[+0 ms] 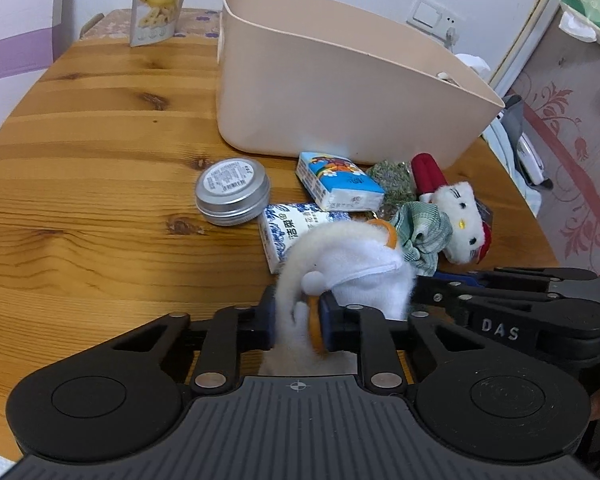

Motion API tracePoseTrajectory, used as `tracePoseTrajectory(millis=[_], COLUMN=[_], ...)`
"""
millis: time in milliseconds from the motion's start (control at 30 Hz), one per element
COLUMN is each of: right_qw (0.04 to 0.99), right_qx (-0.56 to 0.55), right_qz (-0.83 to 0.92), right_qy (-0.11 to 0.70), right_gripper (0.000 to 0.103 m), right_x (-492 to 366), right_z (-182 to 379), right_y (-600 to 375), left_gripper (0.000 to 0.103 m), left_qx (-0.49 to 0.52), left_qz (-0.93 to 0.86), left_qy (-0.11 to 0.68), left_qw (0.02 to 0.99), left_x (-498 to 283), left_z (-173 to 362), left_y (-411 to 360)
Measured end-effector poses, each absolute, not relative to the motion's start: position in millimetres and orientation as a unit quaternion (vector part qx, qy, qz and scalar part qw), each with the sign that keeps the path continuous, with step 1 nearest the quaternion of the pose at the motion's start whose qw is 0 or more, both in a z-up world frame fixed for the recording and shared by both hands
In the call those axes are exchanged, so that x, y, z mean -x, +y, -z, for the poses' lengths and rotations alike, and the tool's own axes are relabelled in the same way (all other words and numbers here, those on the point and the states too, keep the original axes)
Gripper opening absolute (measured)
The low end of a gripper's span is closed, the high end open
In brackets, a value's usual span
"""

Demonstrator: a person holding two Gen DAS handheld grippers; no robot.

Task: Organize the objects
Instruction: 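Grasp the white plush with left tool while right tool grasps the green scrunchie, then carry both items over the beige bin and open both tools to drop them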

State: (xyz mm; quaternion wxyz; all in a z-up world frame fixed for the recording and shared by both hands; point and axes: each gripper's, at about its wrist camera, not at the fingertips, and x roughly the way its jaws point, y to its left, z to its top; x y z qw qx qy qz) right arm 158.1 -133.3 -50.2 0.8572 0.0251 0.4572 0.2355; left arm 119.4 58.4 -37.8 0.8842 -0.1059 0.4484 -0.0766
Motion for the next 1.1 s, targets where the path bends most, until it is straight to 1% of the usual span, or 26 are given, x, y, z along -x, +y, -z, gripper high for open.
tracePoseTrajectory(millis=[33,200,500,1100], right_qw=[0.858,0.865,0.882,0.926], right_qx=[-0.027,-0.024,-0.026,-0.051], right_qz=[-0.237,-0.240,-0.242,-0.200], right_qy=[0.455,0.440,0.403,0.317], right_gripper=[0.010,0.008,0.007,0.007], right_x=[-157,-155,-135,-164], right_z=[50,43,18,-36], right_y=[-134,-140,-157,-192], left_gripper=[0.018,0.015,0.015,0.015], left_qx=[0.105,0.099,0.106,0.071], left_qz=[0.076,0.073,0.054,0.037], left_qy=[0.446,0.427,0.385,0.302], left_qw=[0.886,0.896,0.915,0.950], left_x=[-118,-114,-111,-144], left_z=[36,25,-3,-65], left_y=[59,63,76,76])
